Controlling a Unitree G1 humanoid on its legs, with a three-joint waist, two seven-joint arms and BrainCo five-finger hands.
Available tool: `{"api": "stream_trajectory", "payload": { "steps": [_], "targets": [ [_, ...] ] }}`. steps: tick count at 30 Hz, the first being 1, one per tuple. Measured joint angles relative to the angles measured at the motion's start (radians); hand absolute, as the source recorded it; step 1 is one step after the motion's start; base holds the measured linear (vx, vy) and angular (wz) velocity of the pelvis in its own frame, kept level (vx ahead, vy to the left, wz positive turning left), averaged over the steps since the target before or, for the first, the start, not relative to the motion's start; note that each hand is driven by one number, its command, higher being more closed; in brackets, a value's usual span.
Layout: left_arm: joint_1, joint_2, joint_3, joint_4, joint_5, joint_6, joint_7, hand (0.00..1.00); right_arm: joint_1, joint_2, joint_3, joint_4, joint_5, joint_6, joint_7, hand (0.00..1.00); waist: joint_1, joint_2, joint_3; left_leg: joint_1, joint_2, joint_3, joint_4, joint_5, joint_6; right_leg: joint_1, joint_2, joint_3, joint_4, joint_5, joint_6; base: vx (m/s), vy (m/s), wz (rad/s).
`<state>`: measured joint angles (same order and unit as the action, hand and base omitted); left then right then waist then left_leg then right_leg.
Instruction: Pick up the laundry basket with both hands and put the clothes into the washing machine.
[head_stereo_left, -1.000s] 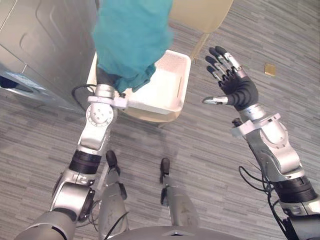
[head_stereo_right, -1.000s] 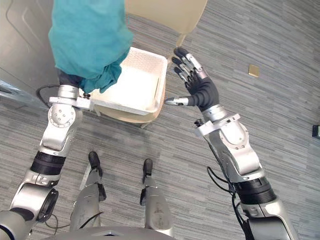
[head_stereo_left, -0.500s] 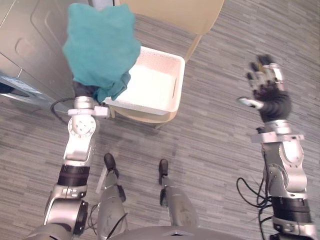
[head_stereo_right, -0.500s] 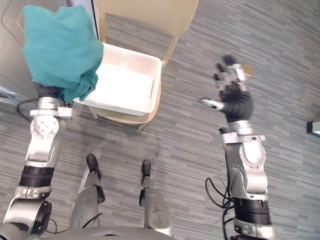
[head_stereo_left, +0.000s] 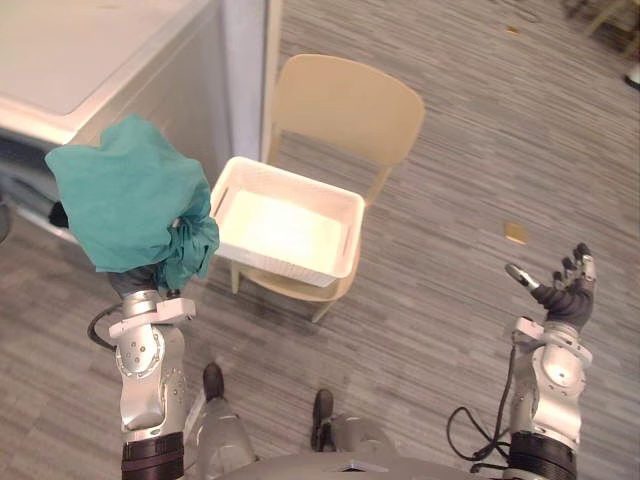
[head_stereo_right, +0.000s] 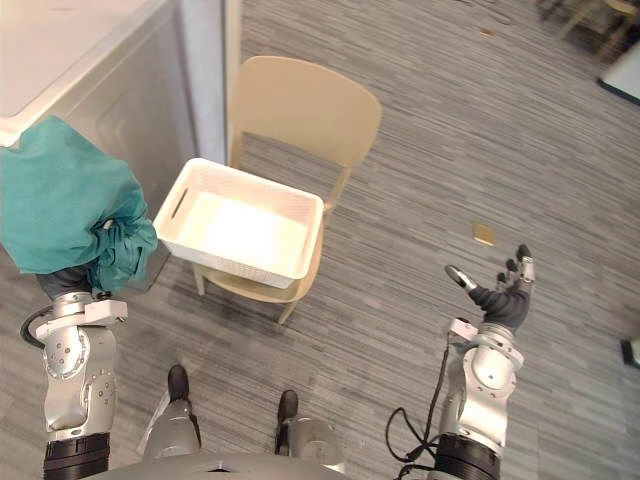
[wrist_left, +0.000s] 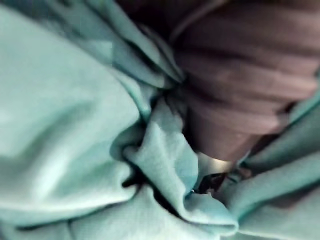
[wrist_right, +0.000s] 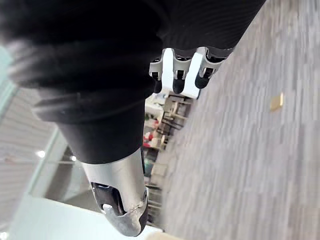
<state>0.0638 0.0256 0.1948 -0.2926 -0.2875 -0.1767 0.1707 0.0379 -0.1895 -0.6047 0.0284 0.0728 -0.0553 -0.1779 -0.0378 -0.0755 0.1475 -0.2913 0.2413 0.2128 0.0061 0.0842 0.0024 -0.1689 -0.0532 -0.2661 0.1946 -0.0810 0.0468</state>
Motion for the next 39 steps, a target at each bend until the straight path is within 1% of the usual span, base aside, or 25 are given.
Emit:
{"api": "stream_trajectory", "payload": {
  "steps": [1, 3, 5, 9, 10, 11, 12, 15, 17, 18, 19, 20, 21, 24, 26, 27, 28, 29, 31, 32, 33, 34, 35, 37, 39],
  "targets": [
    [-0.005, 0.01, 0.001, 0.005, -0.006, -0.001, -0.003, 1.0, 0.013, -0.003, -0.047, 0.025, -0.042, 0.016, -0.007, 0.0, -0.011, -0.023, -0.001, -0.047, 0.023, 0.118, 0.118, -0.09, 0.072, 0.02, -0.035, -0.046, -0.053, 0.026, 0.0, -0.08, -0.035, 1.07],
    [0.021, 0.004, -0.006, 0.028, -0.017, -0.004, -0.014, 1.0, 0.007, -0.015, -0.099, 0.042, -0.151, 0.059, -0.011, 0.0, -0.012, -0.013, -0.004, -0.076, 0.115, 0.25, 0.499, -0.155, 0.094, 0.043, -0.05, -0.087, -0.054, 0.044, -0.001, -0.07, 0.026, 0.63],
    [0.045, 0.002, -0.056, 0.06, -0.017, -0.001, -0.049, 1.0, 0.081, -0.016, -0.152, 0.041, -0.276, 0.083, -0.019, 0.0, -0.033, 0.017, -0.025, -0.007, 0.173, 0.319, 0.696, -0.26, 0.095, 0.083, -0.054, -0.156, -0.066, 0.046, 0.002, -0.05, 0.072, 0.75],
    [0.053, -0.01, -0.094, 0.108, -0.016, -0.001, -0.096, 1.0, 0.201, -0.006, -0.248, 0.274, -0.316, 0.11, -0.042, 0.0, -0.082, 0.055, -0.063, 0.093, 0.239, 0.352, 0.712, -0.308, 0.04, 0.076, -0.127, -0.301, -0.027, 0.062, 0.029, -0.03, 0.232, 1.25],
    [0.047, -0.018, -0.112, 0.132, -0.016, 0.001, -0.102, 1.0, 0.227, 0.006, -0.296, 0.397, -0.316, 0.126, -0.042, 0.0, -0.092, 0.069, -0.072, 0.108, 0.241, 0.339, 0.611, -0.259, -0.032, 0.075, -0.16, -0.361, -0.016, 0.075, 0.049, -0.01, 0.443, 1.68],
    [0.045, -0.031, -0.124, 0.139, -0.016, 0.002, -0.112, 1.0, 0.242, 0.012, -0.346, 0.523, -0.314, 0.147, -0.04, 0.0, -0.097, 0.1, -0.089, 0.095, 0.21, 0.301, 0.516, -0.266, -0.147, 0.063, -0.195, -0.41, -0.002, 0.09, 0.074, -0.01, 0.448, 1.64],
    [0.042, -0.03, -0.128, 0.152, -0.016, 0.002, -0.113, 1.0, 0.239, 0.02, -0.359, 0.591, -0.313, 0.152, -0.04, 0.0, -0.098, 0.101, -0.09, 0.092, 0.181, 0.295, 0.497, -0.3, -0.16, 0.062, -0.218, -0.424, 0.004, 0.1, 0.085, -0.03, 0.532, 1.49],
    [0.036, 0.007, -0.141, 0.215, -0.017, 0.011, -0.112, 1.0, 0.216, 0.089, -0.395, 0.891, -0.267, 0.15, 0.01, 0.0, -0.071, 0.051, -0.077, 0.053, 0.047, 0.241, 0.484, -0.365, -0.109, 0.066, -0.351, -0.427, 0.065, 0.191, 0.069, -0.01, 0.527, 1.15],
    [0.036, 0.008, -0.167, 0.235, -0.017, 0.015, -0.111, 1.0, 0.218, 0.119, -0.399, 0.983, -0.224, 0.15, 0.047, 0.0, -0.076, 0.077, -0.046, 0.065, -0.016, 0.164, 0.474, -0.384, -0.069, 0.038, -0.42, -0.327, 0.227, 0.274, -0.002, 0.06, 0.446, 1.33],
    [0.039, 0.006, -0.195, 0.237, -0.021, 0.013, -0.11, 1.0, 0.236, 0.168, -0.388, 0.986, -0.18, 0.147, 0.072, 0.0, -0.078, 0.09, -0.036, 0.084, -0.042, 0.12, 0.452, -0.381, -0.048, -0.024, -0.385, -0.09, 0.353, 0.143, -0.026, 0.12, 0.276, 1.22],
    [0.038, 0.001, -0.23, 0.237, -0.026, 0.012, -0.11, 1.0, 0.259, 0.22, -0.343, 0.968, -0.145, 0.147, 0.09, 0.0, -0.077, 0.086, -0.033, 0.118, -0.077, 0.093, 0.413, -0.376, -0.03, -0.089, -0.284, 0.155, 0.471, 0.007, -0.016, 0.14, 0.238, 1.07],
    [0.039, 0.001, -0.248, 0.237, -0.027, 0.009, -0.112, 1.0, 0.268, 0.24, -0.314, 0.962, -0.132, 0.146, 0.097, 0.0, -0.075, 0.082, -0.031, 0.136, -0.092, 0.087, 0.394, -0.373, -0.025, -0.112, -0.231, 0.243, 0.513, -0.042, 0.0, 0.14, 0.182, 0.82],
    [0.043, -0.001, -0.286, 0.237, -0.036, 0.006, -0.115, 1.0, 0.275, 0.26, -0.254, 0.963, -0.098, 0.146, 0.108, 0.0, -0.081, 0.081, -0.028, 0.163, -0.115, 0.075, 0.369, -0.372, -0.021, -0.153, -0.135, 0.347, 0.572, -0.118, 0.034, 0.13, 0.145, 0.55],
    [0.038, -0.042, -0.329, 0.237, -0.046, 0.006, -0.121, 1.0, 0.271, 0.268, -0.092, 0.905, -0.063, 0.142, 0.103, 0.0, -0.082, 0.088, -0.008, 0.235, -0.163, 0.055, 0.338, -0.416, 0.014, -0.254, 0.024, 0.298, 0.597, -0.225, 0.019, 0.18, 0.071, 0.35],
    [0.03, -0.073, -0.358, 0.241, -0.056, 0.006, -0.119, 1.0, 0.258, 0.261, 0.023, 0.835, -0.063, 0.129, 0.097, 0.0, -0.084, 0.106, -0.004, 0.273, -0.165, 0.03, 0.343, -0.453, 0.0, -0.288, 0.093, 0.191, 0.517, -0.227, 0.001, 0.22, -0.02, 0.39],
    [0.028, -0.078, -0.369, 0.241, -0.056, 0.006, -0.119, 1.0, 0.265, 0.259, 0.05, 0.809, -0.06, 0.123, 0.09, 0.0, -0.083, 0.109, -0.006, 0.278, -0.167, 0.02, 0.344, -0.463, -0.005, -0.285, 0.098, 0.172, 0.47, -0.214, -0.017, 0.29, -0.028, 0.75],
    [0.023, -0.085, -0.393, 0.242, -0.056, 0.006, -0.119, 1.0, 0.278, 0.255, 0.101, 0.767, -0.062, 0.115, 0.08, 0.0, -0.088, 0.101, -0.019, 0.293, -0.188, -0.018, 0.351, -0.488, -0.015, -0.266, 0.081, 0.158, 0.387, -0.131, -0.067, 0.37, -0.044, 0.92],
    [0.017, -0.086, -0.415, 0.256, -0.055, 0.01, -0.117, 1.0, 0.271, 0.226, 0.134, 0.742, -0.064, 0.112, 0.068, 0.0, -0.097, 0.13, -0.015, 0.314, -0.173, -0.049, 0.362, -0.494, -0.029, -0.228, 0.077, 0.105, 0.388, -0.152, -0.127, 0.48, -0.062, 1.02],
    [-0.002, -0.087, -0.425, 0.258, -0.055, 0.017, -0.11, 1.0, 0.25, 0.199, 0.192, 0.694, -0.075, 0.102, 0.061, 0.0, -0.101, 0.141, -0.017, 0.304, -0.143, -0.023, 0.436, -0.457, -0.06, -0.18, 0.074, 0.061, 0.368, -0.176, -0.155, 0.49, -0.107, 0.77],
    [-0.01, -0.087, -0.424, 0.26, -0.056, 0.018, -0.108, 1.0, 0.222, 0.194, 0.231, 0.662, -0.078, 0.099, 0.059, 0.0, -0.097, 0.137, -0.013, 0.268, -0.109, 0.005, 0.582, -0.412, -0.073, -0.118, 0.083, 0.048, 0.334, -0.187, -0.171, 0.42, -0.14, 0.49],
    [-0.008, -0.087, -0.419, 0.26, -0.056, 0.018, -0.107, 1.0, 0.211, 0.192, 0.25, 0.642, -0.083, 0.097, 0.058, 0.0, -0.094, 0.136, -0.012, 0.247, -0.085, 0.018, 0.67, -0.372, -0.069, -0.076, 0.093, 0.049, 0.309, -0.189, -0.174, 0.47, -0.163, 0.11],
    [0.001, -0.087, -0.401, 0.257, -0.062, 0.017, -0.106, 1.0, 0.192, 0.185, 0.293, 0.612, -0.095, 0.092, 0.057, 0.0, -0.067, 0.132, -0.011, 0.215, -0.031, 0.055, 0.851, -0.277, -0.045, 0.009, 0.11, 0.071, 0.257, -0.189, -0.175, 0.36, -0.101, -0.48],
    [0.018, -0.088, -0.392, 0.236, -0.063, 0.017, -0.097, 1.0, 0.169, 0.182, 0.33, 0.592, -0.112, 0.08, 0.056, 0.0, -0.031, 0.128, -0.01, 0.192, 0.025, 0.108, 1.009, -0.265, -0.031, 0.068, 0.123, 0.105, 0.23, -0.189, -0.175, 0.33, -0.078, -0.72],
    [0.033, -0.088, -0.378, 0.216, -0.063, 0.005, -0.082, 1.0, 0.133, 0.186, 0.379, 0.575, -0.12, 0.071, 0.055, 0.0, -0.009, 0.131, -0.02, 0.131, 0.106, 0.165, 1.137, -0.272, -0.019, 0.121, 0.128, 0.138, 0.194, -0.19, -0.175, 0.25, -0.012, -0.65],
    [0.033, -0.088, -0.362, 0.217, -0.063, 0.004, -0.071, 1.0, 0.101, 0.202, 0.409, 0.585, -0.125, 0.074, 0.056, 0.0, 0.009, 0.128, -0.024, 0.089, 0.163, 0.219, 1.12, -0.287, 0.002, 0.15, 0.118, 0.182, 0.164, -0.19, -0.175, 0.23, 0.053, -0.58]
  ]
}}
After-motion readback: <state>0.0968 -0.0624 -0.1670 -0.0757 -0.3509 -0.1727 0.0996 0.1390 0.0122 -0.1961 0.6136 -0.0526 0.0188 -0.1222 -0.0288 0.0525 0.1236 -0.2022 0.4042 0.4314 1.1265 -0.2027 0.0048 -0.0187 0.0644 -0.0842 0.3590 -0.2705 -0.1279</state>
